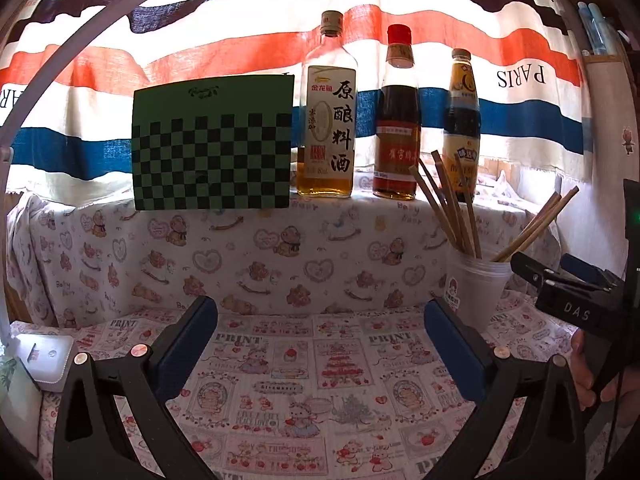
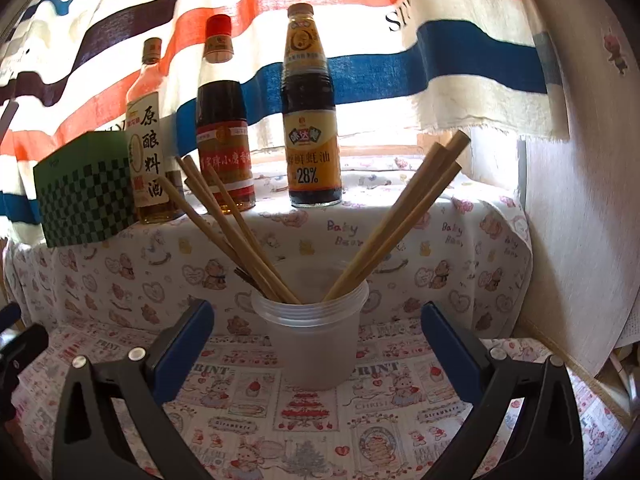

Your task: Organize utensils

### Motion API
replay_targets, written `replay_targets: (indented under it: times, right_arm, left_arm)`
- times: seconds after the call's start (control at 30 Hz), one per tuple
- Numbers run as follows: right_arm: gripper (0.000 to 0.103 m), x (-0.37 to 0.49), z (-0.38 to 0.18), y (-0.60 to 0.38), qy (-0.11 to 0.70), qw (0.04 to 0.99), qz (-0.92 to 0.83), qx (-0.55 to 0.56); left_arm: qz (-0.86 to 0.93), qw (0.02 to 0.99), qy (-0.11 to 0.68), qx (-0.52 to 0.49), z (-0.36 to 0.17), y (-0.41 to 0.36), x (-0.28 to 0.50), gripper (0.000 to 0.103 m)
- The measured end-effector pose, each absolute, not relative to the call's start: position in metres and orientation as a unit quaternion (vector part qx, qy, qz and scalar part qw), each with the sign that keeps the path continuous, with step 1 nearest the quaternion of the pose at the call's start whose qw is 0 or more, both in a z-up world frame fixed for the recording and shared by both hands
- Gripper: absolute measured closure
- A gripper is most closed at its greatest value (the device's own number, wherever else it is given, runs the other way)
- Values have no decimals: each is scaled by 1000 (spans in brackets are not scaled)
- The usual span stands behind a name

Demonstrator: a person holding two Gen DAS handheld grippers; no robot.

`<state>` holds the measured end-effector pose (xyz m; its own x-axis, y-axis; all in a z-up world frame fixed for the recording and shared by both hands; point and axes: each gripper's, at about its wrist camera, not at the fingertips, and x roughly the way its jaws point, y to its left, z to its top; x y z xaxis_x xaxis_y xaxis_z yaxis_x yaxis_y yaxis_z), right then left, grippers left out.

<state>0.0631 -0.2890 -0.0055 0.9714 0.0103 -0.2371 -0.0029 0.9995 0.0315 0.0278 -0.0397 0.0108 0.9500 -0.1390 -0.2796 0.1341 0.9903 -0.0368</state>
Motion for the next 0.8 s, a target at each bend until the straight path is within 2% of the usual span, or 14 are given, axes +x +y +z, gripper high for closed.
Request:
replay_targets:
  times: [0.8]
  right_arm:
    - [0, 62, -7, -280, 131, 991, 6, -3]
  left_arm:
    - [-3, 988, 155, 6, 7, -40, 34, 0]
